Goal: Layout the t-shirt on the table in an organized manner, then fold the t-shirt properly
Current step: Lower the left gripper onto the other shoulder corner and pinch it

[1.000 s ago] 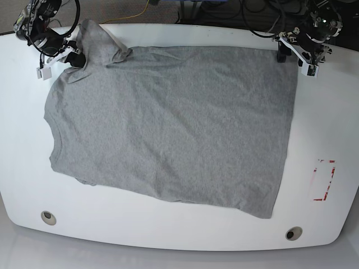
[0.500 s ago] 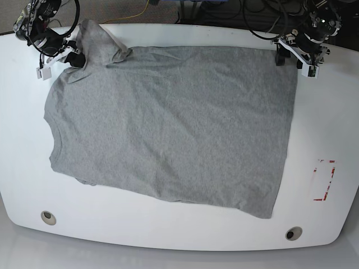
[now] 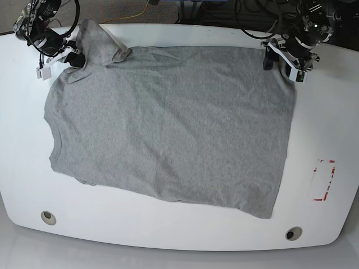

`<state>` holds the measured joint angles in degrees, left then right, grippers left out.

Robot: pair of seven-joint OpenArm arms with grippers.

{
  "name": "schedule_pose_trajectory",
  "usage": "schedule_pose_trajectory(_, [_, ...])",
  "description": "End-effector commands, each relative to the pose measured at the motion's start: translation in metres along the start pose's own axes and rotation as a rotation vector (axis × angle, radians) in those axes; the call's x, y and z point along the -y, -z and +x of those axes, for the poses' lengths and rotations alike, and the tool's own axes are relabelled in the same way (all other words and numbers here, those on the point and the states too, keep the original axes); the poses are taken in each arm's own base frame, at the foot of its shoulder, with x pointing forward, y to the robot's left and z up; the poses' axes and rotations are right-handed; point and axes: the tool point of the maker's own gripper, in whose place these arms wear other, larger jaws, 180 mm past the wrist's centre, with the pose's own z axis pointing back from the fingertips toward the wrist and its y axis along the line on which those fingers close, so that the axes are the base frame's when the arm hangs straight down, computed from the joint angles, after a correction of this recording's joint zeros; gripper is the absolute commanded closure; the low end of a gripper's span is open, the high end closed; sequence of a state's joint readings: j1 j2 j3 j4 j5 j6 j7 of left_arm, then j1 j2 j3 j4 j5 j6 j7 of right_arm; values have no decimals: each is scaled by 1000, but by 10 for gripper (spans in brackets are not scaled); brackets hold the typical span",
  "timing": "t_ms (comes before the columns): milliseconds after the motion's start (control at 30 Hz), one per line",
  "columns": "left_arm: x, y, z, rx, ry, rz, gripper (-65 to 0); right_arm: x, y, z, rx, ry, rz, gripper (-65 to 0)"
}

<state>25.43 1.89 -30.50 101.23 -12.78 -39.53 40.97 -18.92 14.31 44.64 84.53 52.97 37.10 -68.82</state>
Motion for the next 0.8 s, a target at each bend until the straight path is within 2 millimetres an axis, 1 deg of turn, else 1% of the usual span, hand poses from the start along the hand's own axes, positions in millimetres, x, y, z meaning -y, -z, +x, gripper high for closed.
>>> schedule_pose_trajectory(0, [4, -1, -15, -67, 8, -9, -387, 2, -7, 12, 25, -25, -6, -14])
schedule_pose_trajectory(133, [3, -1, -15, -64, 6, -7, -381, 2, -7, 12, 26, -24, -7, -14])
schedule_pose_trajectory(200, [2, -1, -14, -63, 6, -6, -353, 2, -7, 12, 26, -24, -7, -14])
schedule_pose_trajectory(233, [2, -1, -14, -63, 6, -6, -310, 2, -7, 12, 26, -24, -7, -14])
schedule_pose_trajectory(267, [2, -1, -14, -63, 6, -6, -284, 3, -7, 11, 26, -23, -8, -14])
schedule_pose_trajectory(333, [2, -1, -13, -61, 6, -5, -197, 3, -7, 11, 26, -23, -8, -14])
schedule_pose_trajectory(367, [2, -1, -13, -61, 6, -5, -169, 3, -7, 11, 26, -23, -8, -14])
schedule_pose_trajectory(400, [2, 0, -13, -60, 7, -5, -113, 3, -7, 11, 26, -23, -8, -14])
schedule_pose_trajectory(467, [2, 0, -12, -58, 7, -5, -39, 3, -7, 11, 26, -23, -8, -14])
schedule_pose_trajectory(500, [2, 1, -9, -51, 9, -5, -3, 3, -7, 11, 26, -23, -8, -14])
schedule_pose_trajectory(767, [0, 2, 1, -26, 15, -1, 0, 3, -9, 13, 33, -24, -8, -13])
